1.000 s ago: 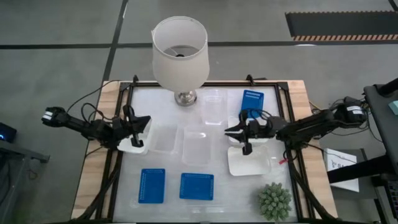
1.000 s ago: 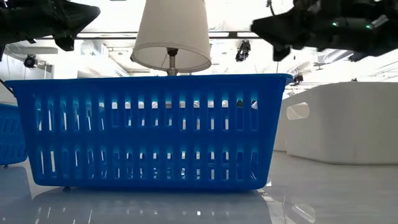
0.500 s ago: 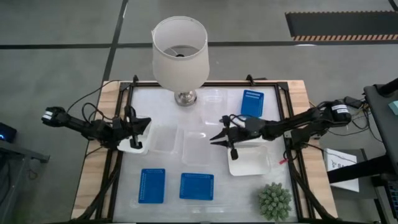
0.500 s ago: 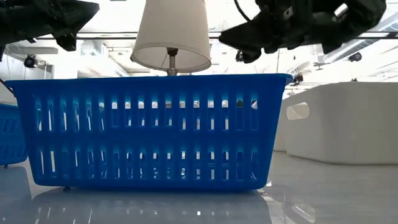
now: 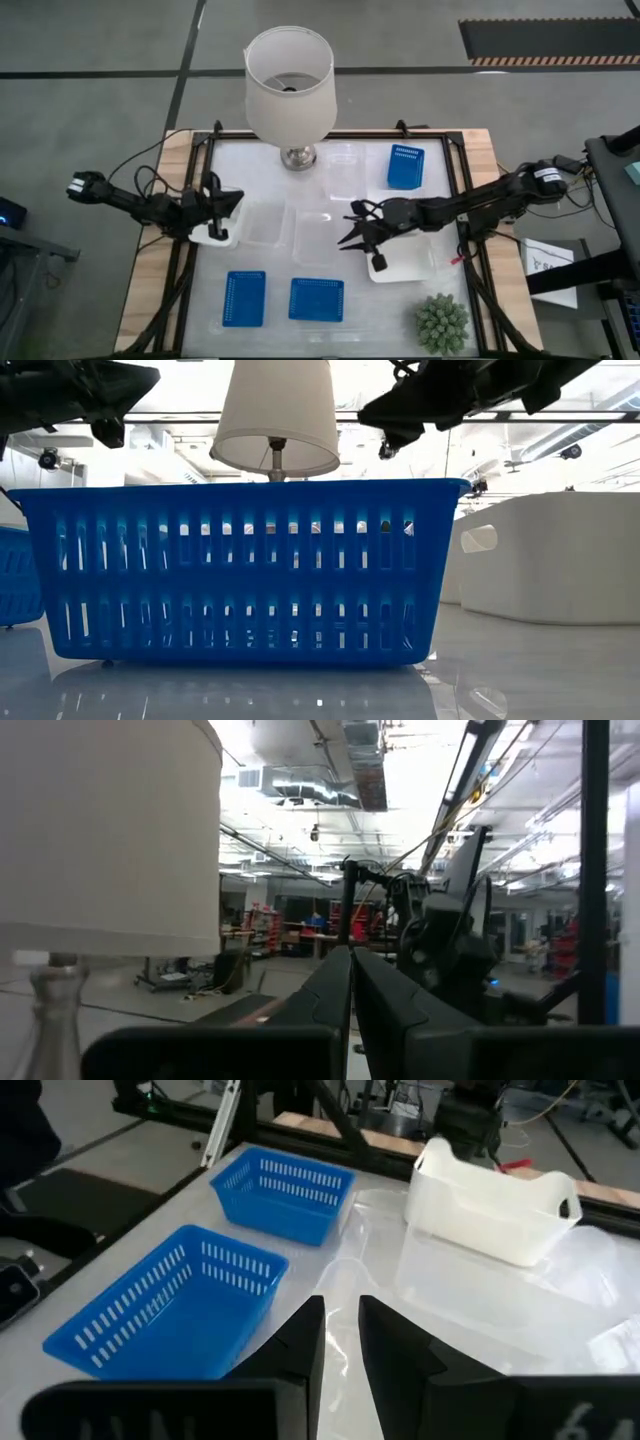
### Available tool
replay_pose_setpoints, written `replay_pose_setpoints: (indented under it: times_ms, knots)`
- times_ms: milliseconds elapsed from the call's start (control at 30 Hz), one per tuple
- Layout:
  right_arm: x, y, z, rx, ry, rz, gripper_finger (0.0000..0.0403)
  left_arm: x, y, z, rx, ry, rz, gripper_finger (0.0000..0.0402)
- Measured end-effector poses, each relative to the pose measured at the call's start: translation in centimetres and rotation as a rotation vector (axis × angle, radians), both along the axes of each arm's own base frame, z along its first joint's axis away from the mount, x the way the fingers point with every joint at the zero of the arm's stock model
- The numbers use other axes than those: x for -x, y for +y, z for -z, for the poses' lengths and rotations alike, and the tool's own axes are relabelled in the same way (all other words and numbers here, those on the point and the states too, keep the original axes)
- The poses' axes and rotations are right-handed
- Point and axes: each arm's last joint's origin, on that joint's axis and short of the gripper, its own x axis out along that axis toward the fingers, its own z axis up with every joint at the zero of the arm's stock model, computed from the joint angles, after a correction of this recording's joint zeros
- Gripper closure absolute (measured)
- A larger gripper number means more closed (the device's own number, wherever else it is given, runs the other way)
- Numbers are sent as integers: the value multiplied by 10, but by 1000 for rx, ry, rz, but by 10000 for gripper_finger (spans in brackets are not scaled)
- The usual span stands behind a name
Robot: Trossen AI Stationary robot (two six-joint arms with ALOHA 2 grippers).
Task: Stack baskets by color
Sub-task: Stack the bottom right transparent bin on the transparent bin
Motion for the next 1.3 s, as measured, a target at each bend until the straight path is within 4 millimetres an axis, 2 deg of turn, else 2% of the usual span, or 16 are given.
replay_pose_setpoints:
  times_ms: [233, 367, 500, 600, 933, 1300]
  knots:
    - [-14, 7, 14, 60, -81, -40, 344, -5, -2, 4, 104, 7, 77, 402]
    - [-27, 9, 28, 72, -98, -41, 344, -8, -3, 5, 101, 23, 81, 402]
    - [-41, 11, 30, 47, -105, -34, 344, -9, -4, 2, 87, -11, 70, 402]
    - [-50, 14, 28, 29, -15, -29, 331, -10, -4, 2, 89, -24, 69, 402]
    - [-84, 19, 16, 29, 286, -7, 239, -11, -4, 2, 92, -22, 68, 402]
    - [-110, 31, 25, -34, 448, 34, 227, -12, -4, 3, 90, -10, 68, 402]
